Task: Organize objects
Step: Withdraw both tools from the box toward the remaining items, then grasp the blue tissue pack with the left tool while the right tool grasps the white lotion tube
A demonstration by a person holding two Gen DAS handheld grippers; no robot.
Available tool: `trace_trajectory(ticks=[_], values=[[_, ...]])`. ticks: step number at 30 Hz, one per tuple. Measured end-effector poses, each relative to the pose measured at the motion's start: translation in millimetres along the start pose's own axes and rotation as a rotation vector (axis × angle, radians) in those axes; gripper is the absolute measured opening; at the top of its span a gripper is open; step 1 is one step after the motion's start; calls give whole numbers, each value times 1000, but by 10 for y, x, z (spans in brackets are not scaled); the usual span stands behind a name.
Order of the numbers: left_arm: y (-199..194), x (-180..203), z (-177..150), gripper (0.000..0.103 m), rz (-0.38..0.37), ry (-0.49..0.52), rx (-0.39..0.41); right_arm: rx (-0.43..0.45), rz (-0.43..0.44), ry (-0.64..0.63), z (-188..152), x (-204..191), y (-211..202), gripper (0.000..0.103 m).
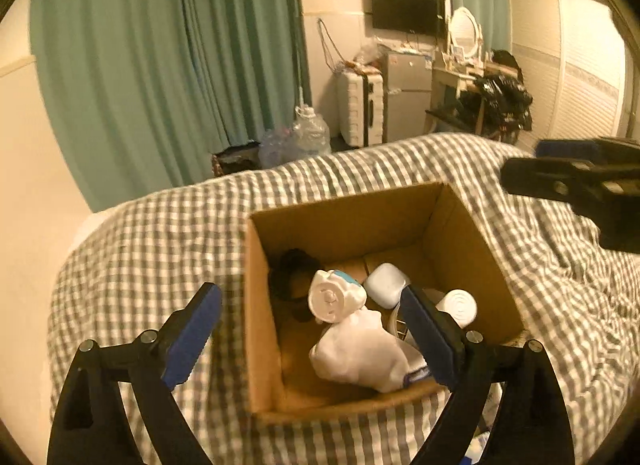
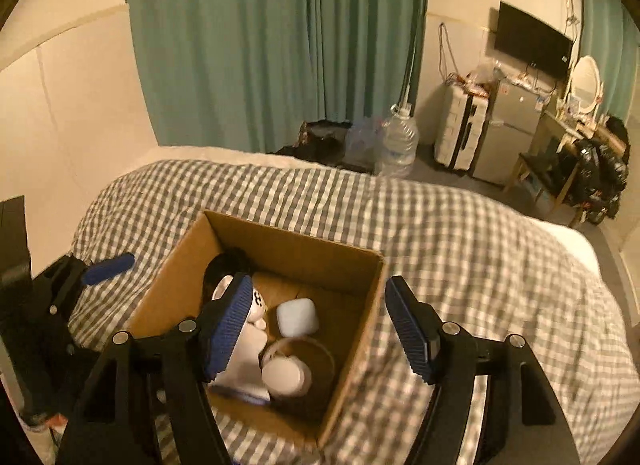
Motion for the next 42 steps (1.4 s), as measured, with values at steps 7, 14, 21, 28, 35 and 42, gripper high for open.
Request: trace_trajectory(ticks=[7,14,21,28,35,42], values=[[-460,-108,-102,97,35,-33,10,66,-60,-64,-188,-63,-671,69],[-714,-54,-423,99,52,-63,-10,48,-41,-102,-606,-242,-931,69],[-623,187,-843,100,59,-101,-63,-41,-53,-89,-1216,-193,-752,68],[-338,425,-1154,100,43,-70,-125,-187,-88,-57,-1924,48,-309,60],[-129,429,-1412,100,36,-75,-195,-324,-156,-68,-2259,199,152,34],[-112,409,-1450,100,41,-87,-204,-433,-187,-117,-2511,215,373,34]])
Point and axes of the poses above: each gripper's, at about its wrist camera, not at the fingertips, and y roughly the way its jaws point, x to its right, z to its top, the point moved 10 cm from there along y, roughly the way its jaws point, and after that the axes turned 15 degrees about y, right-handed, at the moved point
